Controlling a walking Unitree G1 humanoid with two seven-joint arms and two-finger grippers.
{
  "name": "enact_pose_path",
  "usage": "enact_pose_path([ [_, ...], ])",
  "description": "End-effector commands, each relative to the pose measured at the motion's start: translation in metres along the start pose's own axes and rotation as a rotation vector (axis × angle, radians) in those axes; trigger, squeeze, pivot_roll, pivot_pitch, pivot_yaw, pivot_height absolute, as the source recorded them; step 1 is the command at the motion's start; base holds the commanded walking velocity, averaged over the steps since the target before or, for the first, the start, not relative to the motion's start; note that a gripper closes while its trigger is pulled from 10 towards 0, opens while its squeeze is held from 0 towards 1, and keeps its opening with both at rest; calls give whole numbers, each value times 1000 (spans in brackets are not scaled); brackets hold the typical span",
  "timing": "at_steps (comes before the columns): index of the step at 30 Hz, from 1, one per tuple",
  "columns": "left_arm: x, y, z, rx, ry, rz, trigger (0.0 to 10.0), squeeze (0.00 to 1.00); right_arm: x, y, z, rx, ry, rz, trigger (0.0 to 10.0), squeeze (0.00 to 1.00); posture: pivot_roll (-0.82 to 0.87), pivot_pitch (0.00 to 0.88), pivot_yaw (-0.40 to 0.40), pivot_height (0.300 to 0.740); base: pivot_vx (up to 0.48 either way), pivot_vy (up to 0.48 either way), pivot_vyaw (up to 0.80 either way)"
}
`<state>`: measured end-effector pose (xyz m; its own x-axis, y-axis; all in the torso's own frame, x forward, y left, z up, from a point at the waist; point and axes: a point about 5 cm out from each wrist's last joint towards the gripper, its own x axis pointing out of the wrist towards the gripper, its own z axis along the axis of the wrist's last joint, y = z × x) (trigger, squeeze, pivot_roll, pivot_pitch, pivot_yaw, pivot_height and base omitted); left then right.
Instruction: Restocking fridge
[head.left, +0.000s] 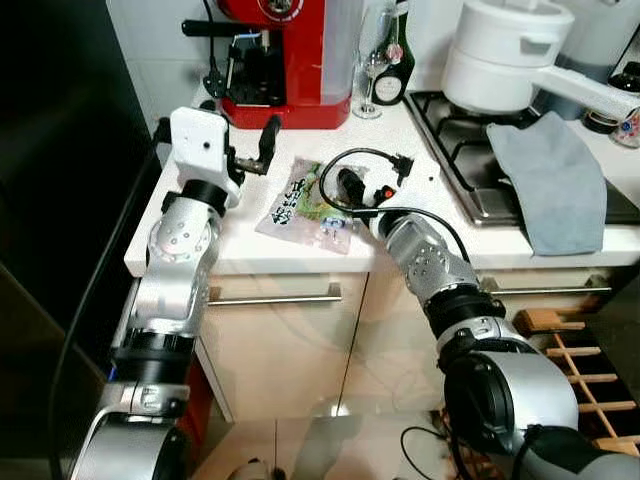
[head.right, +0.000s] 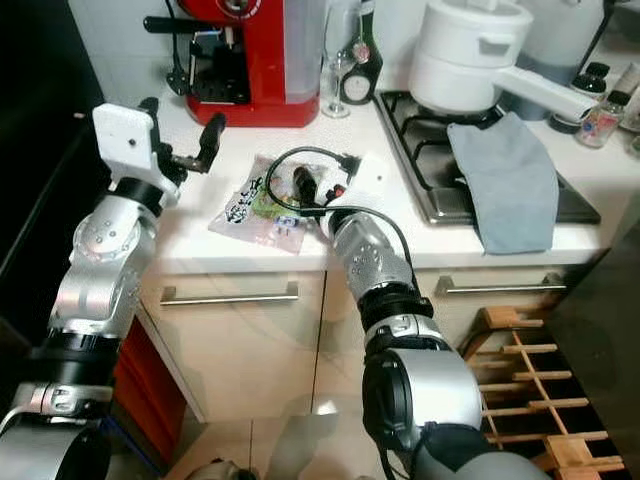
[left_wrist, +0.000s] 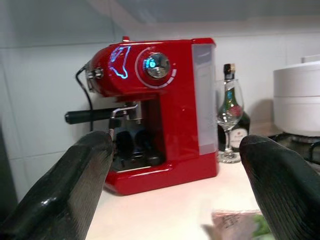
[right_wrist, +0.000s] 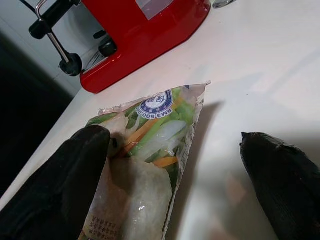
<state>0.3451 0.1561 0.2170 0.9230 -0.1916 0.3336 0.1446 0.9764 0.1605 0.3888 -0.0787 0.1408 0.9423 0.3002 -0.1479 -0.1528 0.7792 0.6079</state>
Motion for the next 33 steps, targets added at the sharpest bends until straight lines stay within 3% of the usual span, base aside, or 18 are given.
enact_pose_path([
  [1, -2, 3, 2, 5, 2, -2, 10000, 0, 2, 3, -5, 21, 32, -5, 10000, 0, 83, 0, -4, 740, 0, 0, 0],
  [7, -7, 7, 3, 12, 10, 14, 10000, 0, 4, 4, -13, 104, 71, -20, 10000, 0, 103, 0, -13, 740, 0, 0, 0],
  [10, -10, 10, 4, 20, 9, 28, 10000, 0, 5, 12, -19, 170, 123, 15, 10000, 0, 121, 0, -20, 740, 0, 0, 0],
  [14, -13, 16, 9, 25, -6, 58, 10000, 0, 6, 20, -22, 152, 158, 48, 10000, 0, 149, 0, -32, 740, 0, 0, 0],
  [16, -14, 20, 11, 32, -5, 69, 10000, 0, 7, 21, -24, 68, 179, 37, 10000, 0, 159, 0, -37, 740, 0, 0, 0],
  [18, -16, 24, 11, 35, 2, 84, 10000, 0, 5, 12, -30, -189, 239, -53, 10000, 0, 165, 0, -42, 740, 0, 0, 0],
  [19, -17, 25, 11, 32, 5, 93, 10000, 0, 4, 11, -33, -254, 261, -57, 10000, 0, 166, 0, -43, 740, 0, 0, 0],
  [23, -20, 25, 12, 28, 6, 104, 10000, 0, 2, 11, -43, -257, 319, -40, 10000, 0, 176, 0, -52, 740, 0, 0, 0],
  [24, -20, 25, 12, 41, 8, 112, 10000, 0, 1, 11, -47, -250, 339, -41, 6314, 0, 178, 0, -57, 740, 0, 0, 0],
  [25, -20, 26, 12, 55, 13, 121, 10000, 0, 0, 9, -50, -255, 353, -47, 0, 0, 174, 0, -59, 740, 0, 0, 0],
  [32, -19, 26, 8, -22, 25, 152, 10000, 0, 0, 19, -57, -161, 377, -25, 0, 0, 146, 0, -78, 740, 0, 0, 0],
  [33, -17, 23, 9, -25, 17, 144, 10000, 0, 1, 22, -56, -111, 364, -13, 0, 0, 143, 0, -80, 740, 0, 0, 0],
])
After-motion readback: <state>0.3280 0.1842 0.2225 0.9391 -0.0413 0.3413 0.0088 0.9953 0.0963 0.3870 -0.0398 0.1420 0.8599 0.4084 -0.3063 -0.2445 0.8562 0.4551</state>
